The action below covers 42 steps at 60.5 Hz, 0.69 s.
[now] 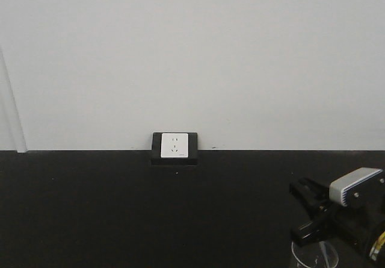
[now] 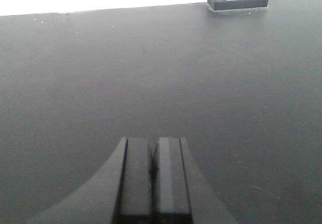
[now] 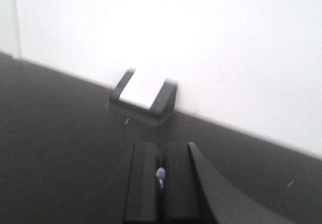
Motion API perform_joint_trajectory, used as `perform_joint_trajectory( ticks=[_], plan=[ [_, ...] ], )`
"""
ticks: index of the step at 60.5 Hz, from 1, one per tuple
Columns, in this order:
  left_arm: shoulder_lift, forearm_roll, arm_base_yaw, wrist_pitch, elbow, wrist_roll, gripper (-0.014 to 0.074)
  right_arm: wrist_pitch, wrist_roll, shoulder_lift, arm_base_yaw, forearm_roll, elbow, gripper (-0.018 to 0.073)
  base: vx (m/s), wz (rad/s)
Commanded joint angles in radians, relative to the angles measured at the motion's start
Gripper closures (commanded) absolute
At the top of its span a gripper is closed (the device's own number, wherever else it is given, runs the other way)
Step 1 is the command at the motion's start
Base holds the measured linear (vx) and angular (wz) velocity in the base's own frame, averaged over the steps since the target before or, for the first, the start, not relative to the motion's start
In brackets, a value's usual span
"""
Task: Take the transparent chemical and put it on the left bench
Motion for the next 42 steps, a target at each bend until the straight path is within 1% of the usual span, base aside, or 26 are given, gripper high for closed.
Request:
perform_joint_trajectory(
  ticks=[1,6,11,13,15,16,22,28,33,39,42],
  plan=[
    [-0.019,-0.001,-0.002,-0.078,0.016,-0.008,0.0600,0.019,0.029,-0.165,0.001,0.019,-0.024,0.0564,0.00,0.00],
    [-0.019,-0.001,-0.002,-0.078,0.016,-0.008,0.0600,0.111,0.092,-0.276,0.001,0.018,-0.024,0.0564,0.00,0.00],
    [-0.019,-0.001,-0.002,-0.078,0.016,-0.008,0.0600,0.238,0.167,-0.396,0.001,0.017,-0.024,0.0564,0.00,0.00],
    [-0.019,-0.001,-0.002,-0.078,0.016,-0.008,0.0600,0.334,0.213,-0.454,0.001,0.011,-0.024,0.0564,0.00,0.00],
    [-0.019,-0.001,-0.002,-0.078,0.016,-0.008,0.0600,0.379,0.244,-0.493,0.001,0.010,-0.024,0.0564,0.00,0.00],
    [-0.019,-0.001,-0.002,-0.078,0.016,-0.008,0.0600,0.423,0.266,-0.520,0.001,0.008,-0.024,0.0564,0.00,0.00],
    [-0.019,-0.001,-0.002,-0.078,0.016,-0.008,0.0600,0.642,0.325,-0.631,0.001,0.006,-0.024,0.0564,0.00,0.00],
    [-0.019,-0.001,-0.002,-0.078,0.016,-0.008,0.0600,0.824,0.333,-0.722,0.003,0.007,-0.024,0.0564,0.00,0.00],
    [-0.019,-0.001,-0.002,-0.078,0.016,-0.008,0.0600,0.914,0.310,-0.773,0.021,0.009,-0.024,0.0564,0.00,0.00],
    [-0.019,-0.001,-0.002,-0.078,0.016,-0.008,0.0600,0.980,0.268,-0.816,0.078,0.025,-0.024,0.0564,0.00,0.00],
    [-0.019,-0.001,-0.002,-0.078,0.016,-0.008,0.0600,1.009,0.243,-0.832,0.126,0.046,-0.024,0.0564,0.00,0.00]
  ],
)
